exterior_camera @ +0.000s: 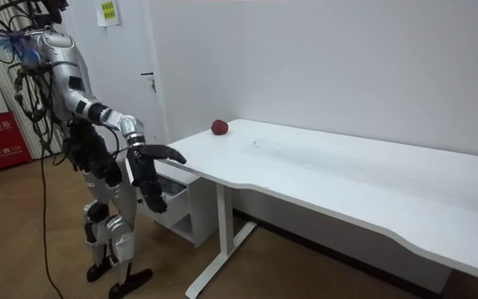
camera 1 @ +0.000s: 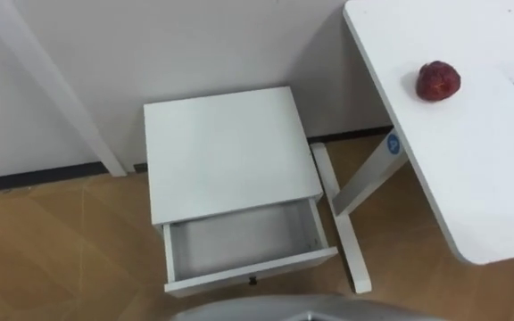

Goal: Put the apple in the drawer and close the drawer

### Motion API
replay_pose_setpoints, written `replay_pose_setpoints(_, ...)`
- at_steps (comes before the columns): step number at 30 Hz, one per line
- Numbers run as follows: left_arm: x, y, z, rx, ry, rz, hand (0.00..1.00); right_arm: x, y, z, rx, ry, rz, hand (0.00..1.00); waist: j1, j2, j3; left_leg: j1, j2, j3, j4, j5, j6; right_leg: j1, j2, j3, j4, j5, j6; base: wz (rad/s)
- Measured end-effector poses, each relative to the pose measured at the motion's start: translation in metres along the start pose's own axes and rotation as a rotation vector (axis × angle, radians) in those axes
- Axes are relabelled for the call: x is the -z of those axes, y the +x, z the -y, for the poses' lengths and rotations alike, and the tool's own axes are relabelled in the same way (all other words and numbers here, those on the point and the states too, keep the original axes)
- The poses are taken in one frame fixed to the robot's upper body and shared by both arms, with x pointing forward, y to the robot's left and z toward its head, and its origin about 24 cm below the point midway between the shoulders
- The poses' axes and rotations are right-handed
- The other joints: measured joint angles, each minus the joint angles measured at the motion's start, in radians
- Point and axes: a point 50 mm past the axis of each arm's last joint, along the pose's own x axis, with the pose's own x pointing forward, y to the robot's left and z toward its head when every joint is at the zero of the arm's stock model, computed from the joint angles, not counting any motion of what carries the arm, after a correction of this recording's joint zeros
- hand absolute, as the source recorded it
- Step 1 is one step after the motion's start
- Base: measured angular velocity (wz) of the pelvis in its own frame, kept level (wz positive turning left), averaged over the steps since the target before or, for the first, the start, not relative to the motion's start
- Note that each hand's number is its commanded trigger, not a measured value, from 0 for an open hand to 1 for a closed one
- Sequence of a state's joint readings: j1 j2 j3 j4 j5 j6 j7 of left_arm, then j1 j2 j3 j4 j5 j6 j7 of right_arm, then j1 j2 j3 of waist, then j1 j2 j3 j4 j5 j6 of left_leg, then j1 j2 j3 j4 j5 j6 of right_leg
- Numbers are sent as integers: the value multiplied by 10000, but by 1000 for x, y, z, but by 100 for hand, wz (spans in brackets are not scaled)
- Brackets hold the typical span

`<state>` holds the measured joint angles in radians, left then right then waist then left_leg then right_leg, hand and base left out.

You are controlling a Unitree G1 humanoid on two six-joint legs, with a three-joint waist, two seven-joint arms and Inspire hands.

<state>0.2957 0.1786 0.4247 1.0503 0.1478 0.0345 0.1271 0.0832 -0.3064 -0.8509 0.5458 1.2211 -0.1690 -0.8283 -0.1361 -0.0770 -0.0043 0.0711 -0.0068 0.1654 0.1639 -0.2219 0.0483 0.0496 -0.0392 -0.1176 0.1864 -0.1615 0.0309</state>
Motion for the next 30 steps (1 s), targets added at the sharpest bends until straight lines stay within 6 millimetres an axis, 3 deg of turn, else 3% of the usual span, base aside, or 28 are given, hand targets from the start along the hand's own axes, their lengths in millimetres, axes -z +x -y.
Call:
replay_pose_setpoints(2,1,0,1,42,123,-2,0,-16,-22,-26,-1145,21,1280,0,10,-5,7,-78,3,22,-16,0,0,-101,3,29,1,0,0,-5)
replay_pose_setpoints(5,-2,-1,5,205,365,186,0,-22,-48,-52,-2571,-1264,3391,0,63,-22,14,-244,-4,-8,42,0,0,-230,1,3,-5,4,-2,3)
replay_pose_setpoints(11,-10,-1,16,630,1126,520,0,-15,-79,-79,-4563,-3535,6132,0,595,-21,36,-284,0,-30,39,1,-1,-317,2,-12,-9,5,-4,0)
replay_pose_setpoints(16,-14,-1,19,733,1331,655,0,8,-99,-96,-6530,-4755,6317,0,731,-73,77,-282,9,-65,29,7,-2,-307,-19,-235,-23,4,-3,6)
replay_pose_setpoints(23,-15,-1,20,826,1540,715,0,41,-114,-101,-9058,-6568,5458,0,1121,-159,110,-242,58,-65,26,8,-2,-210,-38,-323,-175,5,-3,0)
replay_pose_setpoints(30,-10,-1,17,921,1997,627,0,67,-136,-109,-11418,-8247,5351,0,1171,-165,117,-255,68,-212,63,8,-3,-143,-48,-489,-176,5,-3,5)
